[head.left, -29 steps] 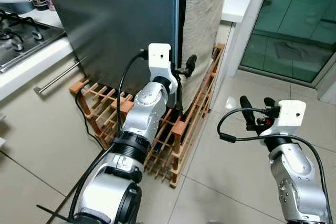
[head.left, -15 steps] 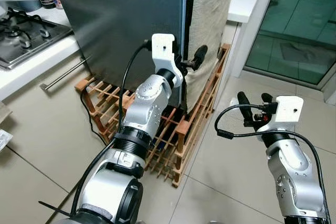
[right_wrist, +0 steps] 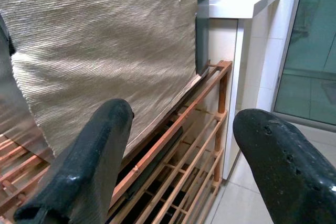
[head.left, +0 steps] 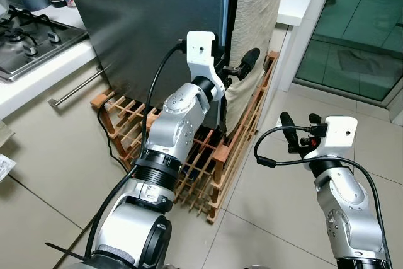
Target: Restocking fridge
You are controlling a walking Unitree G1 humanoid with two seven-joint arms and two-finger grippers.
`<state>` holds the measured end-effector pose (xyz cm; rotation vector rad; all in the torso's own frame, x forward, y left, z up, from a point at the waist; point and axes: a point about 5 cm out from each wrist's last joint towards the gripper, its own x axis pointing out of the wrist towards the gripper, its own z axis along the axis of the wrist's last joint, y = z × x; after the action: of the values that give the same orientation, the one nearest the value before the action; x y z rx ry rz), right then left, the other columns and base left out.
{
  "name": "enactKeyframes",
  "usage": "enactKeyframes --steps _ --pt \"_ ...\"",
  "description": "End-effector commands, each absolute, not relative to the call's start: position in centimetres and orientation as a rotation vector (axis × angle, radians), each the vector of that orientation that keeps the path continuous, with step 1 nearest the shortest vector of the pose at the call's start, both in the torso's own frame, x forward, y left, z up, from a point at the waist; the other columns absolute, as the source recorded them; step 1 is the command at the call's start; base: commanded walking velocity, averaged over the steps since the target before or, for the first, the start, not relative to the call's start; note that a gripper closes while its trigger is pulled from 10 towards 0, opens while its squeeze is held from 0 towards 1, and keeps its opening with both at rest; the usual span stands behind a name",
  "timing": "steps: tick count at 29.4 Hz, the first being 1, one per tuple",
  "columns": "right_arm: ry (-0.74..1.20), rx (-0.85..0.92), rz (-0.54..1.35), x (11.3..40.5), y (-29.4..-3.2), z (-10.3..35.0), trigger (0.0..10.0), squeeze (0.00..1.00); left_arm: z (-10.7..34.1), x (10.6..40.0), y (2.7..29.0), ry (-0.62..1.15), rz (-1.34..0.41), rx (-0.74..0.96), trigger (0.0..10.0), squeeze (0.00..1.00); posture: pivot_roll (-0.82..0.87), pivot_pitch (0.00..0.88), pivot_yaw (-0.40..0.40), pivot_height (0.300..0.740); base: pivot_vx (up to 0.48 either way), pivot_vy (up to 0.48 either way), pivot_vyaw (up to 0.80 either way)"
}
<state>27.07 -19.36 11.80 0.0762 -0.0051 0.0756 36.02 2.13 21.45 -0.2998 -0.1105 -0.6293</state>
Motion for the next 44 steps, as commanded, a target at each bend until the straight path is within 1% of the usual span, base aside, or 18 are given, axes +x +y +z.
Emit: enactKeyframes --steps 1,2,5,8,9,12,14,19,22,26,27,30,33,34,38,41,42,44 --pt "-0.009 0.074 0.080 27.3 -19.2 11.9 10.0 0.00 21.5 35.3 -1.4 -0.080 -0.689 -0.291 10.0 0.00 -0.21 0.000 0.054 0.740 0.000 0.000 0.00" --pt "-0.009 0.074 0.080 27.3 -19.2 11.9 10.0 0.00 21.5 35.3 -1.4 -0.080 -0.689 -0.291 10.0 0.00 -0.21 0.000 0.054 0.740 0.000 0.000 0.00" --pt "-0.011 0.076 0.084 27.5 -18.9 11.9 10.0 0.00 20.9 35.2 -2.7 -0.031 -0.729 -0.289 10.0 0.00 -0.21 0.000 0.053 0.740 0.000 0.000 0.00" --pt "-0.014 0.078 0.088 27.7 -18.8 12.0 10.0 0.00 21.5 33.8 -4.6 -0.025 -0.911 -0.378 10.0 0.00 -0.21 0.000 0.055 0.740 0.000 0.000 0.00" --pt "-0.014 0.078 0.088 27.7 -18.8 12.0 10.0 0.00 21.5 33.8 -4.6 -0.025 -0.911 -0.378 10.0 0.00 -0.21 0.000 0.055 0.740 0.000 0.000 0.00" --pt "-0.017 0.079 0.088 27.8 -18.8 12.1 10.0 0.00 22.4 31.9 -5.8 -0.056 -1.102 -0.449 10.0 0.00 -0.21 0.000 0.056 0.740 0.000 0.000 0.00" --pt "-0.021 0.080 0.088 27.9 -18.7 12.1 10.0 0.00 22.5 31.5 -5.9 -0.070 -1.135 -0.449 10.0 0.00 -0.21 0.000 0.058 0.740 0.000 0.000 0.00" --pt "-0.020 0.084 0.088 27.8 -18.7 12.0 10.0 0.00 23.3 30.7 -5.6 -0.092 -1.207 -0.539 10.0 0.00 -0.21 0.000 0.057 0.740 0.000 0.000 0.00" --pt "-0.019 0.084 0.087 27.9 -18.7 12.0 10.0 0.00 23.7 30.6 -5.0 -0.112 -1.216 -0.532 10.0 0.00 -0.20 0.000 0.059 0.740 0.000 0.000 0.00" --pt "-0.026 0.086 0.083 28.0 -18.6 12.0 10.0 0.00 23.6 31.5 -3.1 -0.143 -1.111 -0.463 10.0 0.00 -0.19 0.000 0.069 0.740 0.000 0.000 0.00" --pt "-0.052 0.090 0.053 28.0 -18.6 12.4 10.0 0.00 22.8 32.4 -0.4 -0.148 -0.969 -0.413 10.0 0.00 -0.19 0.000 0.071 0.740 0.000 0.000 0.00" --pt "-0.123 0.083 -0.031 27.1 -19.2 13.6 10.0 0.00 21.8 32.9 4.2 -0.175 -0.760 -0.361 10.0 0.00 -0.17 0.000 0.064 0.740 0.000 0.000 0.00" --pt "-0.136 0.065 -0.066 25.7 -19.6 13.5 10.0 0.00 20.4 33.3 9.1 -0.162 -0.483 -0.342 10.0 0.00 -0.15 0.000 0.057 0.740 0.000 0.000 0.00" --pt "-0.133 0.061 -0.069 25.4 -19.6 13.4 10.0 0.00 20.1 33.2 10.0 -0.156 -0.440 -0.329 10.0 0.00 -0.15 0.000 0.057 0.740 0.000 0.000 0.00" --pt "-0.091 0.047 -0.077 25.0 -19.8 12.4 10.0 0.00 18.2 32.2 11.9 -0.111 -0.356 -0.297 10.0 0.00 -0.14 0.000 0.048 0.740 0.000 0.000 -0.16" --pt "-0.090 0.039 -0.064 25.5 -19.8 12.3 10.0 0.00 16.9 32.0 12.7 -0.082 -0.279 -0.267 10.0 0.00 -0.13 0.000 0.041 0.740 0.000 0.000 -0.66" --pt "-0.097 0.037 -0.061 25.9 -19.7 12.5 10.0 0.00 16.5 32.1 13.3 -0.069 -0.212 -0.252 10.0 0.00 -0.13 0.000 0.037 0.740 0.000 0.000 -0.66" --pt "-0.098 0.039 -0.060 26.0 -19.7 12.5 10.0 0.00 16.5 32.2 13.5 -0.071 -0.184 -0.237 10.0 0.00 -0.13 0.000 0.036 0.740 0.000 0.000 -0.66"
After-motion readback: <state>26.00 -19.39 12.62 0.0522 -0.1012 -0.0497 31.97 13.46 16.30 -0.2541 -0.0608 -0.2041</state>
